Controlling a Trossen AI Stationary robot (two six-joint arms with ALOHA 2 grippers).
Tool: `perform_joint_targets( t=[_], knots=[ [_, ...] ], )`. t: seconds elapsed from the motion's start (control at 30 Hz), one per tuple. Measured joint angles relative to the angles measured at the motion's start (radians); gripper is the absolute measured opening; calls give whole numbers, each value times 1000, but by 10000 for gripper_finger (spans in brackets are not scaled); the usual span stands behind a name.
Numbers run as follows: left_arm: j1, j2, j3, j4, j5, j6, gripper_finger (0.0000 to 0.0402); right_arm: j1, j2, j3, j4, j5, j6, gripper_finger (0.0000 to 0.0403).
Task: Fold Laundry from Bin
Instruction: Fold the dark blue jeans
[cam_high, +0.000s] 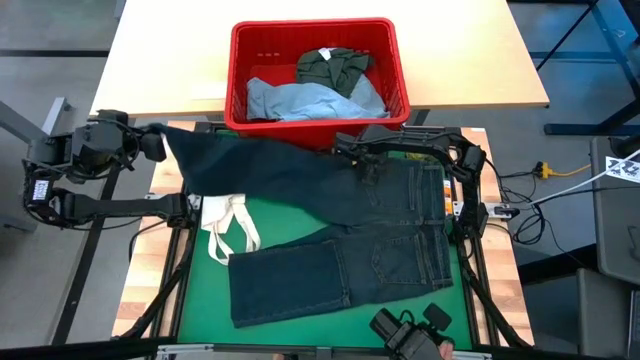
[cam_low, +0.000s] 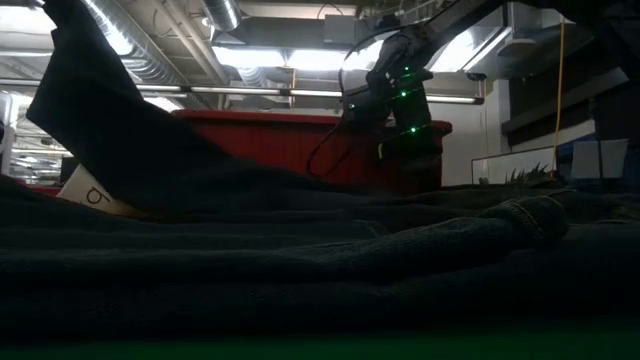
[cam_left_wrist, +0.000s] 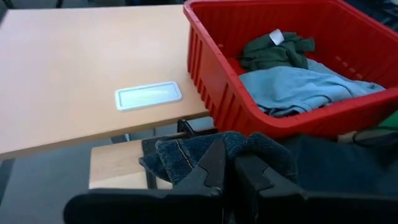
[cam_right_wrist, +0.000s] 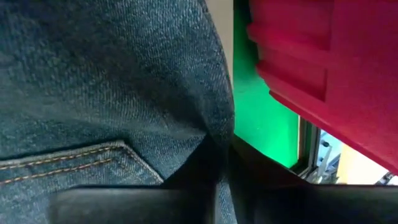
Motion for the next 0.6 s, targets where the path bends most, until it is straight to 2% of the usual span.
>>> perform_joint_targets(
  t=[0.3,0.43,0.6],
  knots=[
    [0,0,0,0,132,-23,0,-1,-1,4,-33,1,-5,153],
    [0,0,0,0,230,-49,0,-1,-1,53,-108,-3,-8,173],
    [0,0,0,0,333,-89,0,13,-7,158,-216,-120,-9,177]
  ],
)
